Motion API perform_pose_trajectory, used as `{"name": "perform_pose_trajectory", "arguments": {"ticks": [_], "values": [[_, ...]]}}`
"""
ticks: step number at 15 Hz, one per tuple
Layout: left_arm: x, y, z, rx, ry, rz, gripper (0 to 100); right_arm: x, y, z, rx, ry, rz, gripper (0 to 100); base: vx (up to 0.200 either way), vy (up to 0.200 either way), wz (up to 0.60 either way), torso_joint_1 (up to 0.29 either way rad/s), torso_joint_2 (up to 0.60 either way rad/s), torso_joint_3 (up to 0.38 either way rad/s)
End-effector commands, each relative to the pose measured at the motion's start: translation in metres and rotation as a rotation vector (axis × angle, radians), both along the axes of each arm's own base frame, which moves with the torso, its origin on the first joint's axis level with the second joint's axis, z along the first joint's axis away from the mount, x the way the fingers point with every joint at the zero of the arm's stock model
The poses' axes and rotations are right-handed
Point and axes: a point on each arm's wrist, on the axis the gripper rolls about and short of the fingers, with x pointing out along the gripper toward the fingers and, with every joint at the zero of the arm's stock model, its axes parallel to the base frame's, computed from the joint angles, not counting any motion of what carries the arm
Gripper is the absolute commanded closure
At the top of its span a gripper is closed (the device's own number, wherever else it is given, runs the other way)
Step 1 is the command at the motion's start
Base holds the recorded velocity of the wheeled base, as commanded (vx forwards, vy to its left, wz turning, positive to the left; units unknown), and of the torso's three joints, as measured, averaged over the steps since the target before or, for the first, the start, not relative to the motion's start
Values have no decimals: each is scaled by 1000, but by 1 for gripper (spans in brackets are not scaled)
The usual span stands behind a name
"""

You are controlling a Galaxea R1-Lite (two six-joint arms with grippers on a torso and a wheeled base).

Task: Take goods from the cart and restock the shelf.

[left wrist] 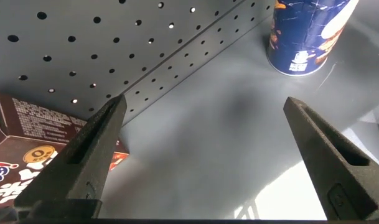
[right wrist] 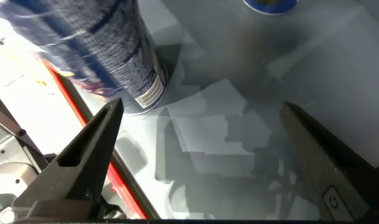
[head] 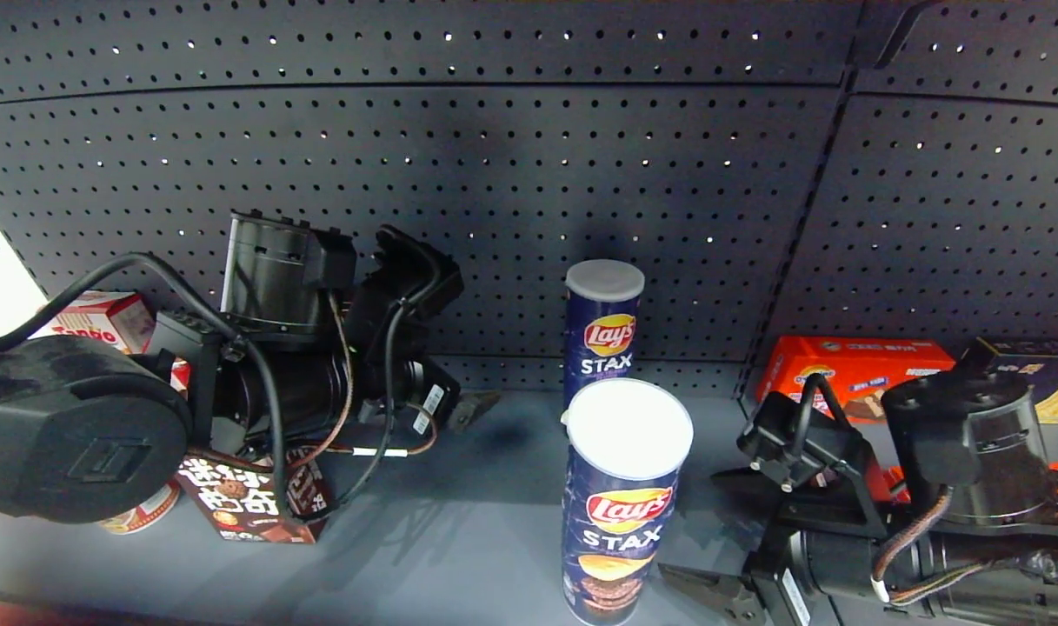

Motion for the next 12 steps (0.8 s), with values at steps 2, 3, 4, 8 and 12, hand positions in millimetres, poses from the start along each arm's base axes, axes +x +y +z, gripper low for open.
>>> {"name": "perform_pose_trajectory", "arguments": {"ticks": [2, 3, 4, 8, 12], "values": [[-2, 1, 4, -5, -13, -1, 0, -10, -10, 17, 50, -58, -7, 0, 0, 0, 0, 0, 0, 0], [-7, 3, 12, -15, -33, -3, 0, -15, -17, 29, 80, -101, -27, 0, 0, 0, 0, 0, 0, 0], [-12, 5, 19, -27, -55, -5, 0, -20, -23, 37, 105, -133, -41, 0, 0, 0, 0, 0, 0, 0], [-39, 20, 50, -78, -145, -3, 0, -31, -56, 57, 174, -224, -147, 0, 0, 0, 0, 0, 0, 0], [-68, 37, 57, -114, -214, 8, 0, -41, -77, 67, 209, -286, -219, 0, 0, 0, 0, 0, 0, 0]]}}
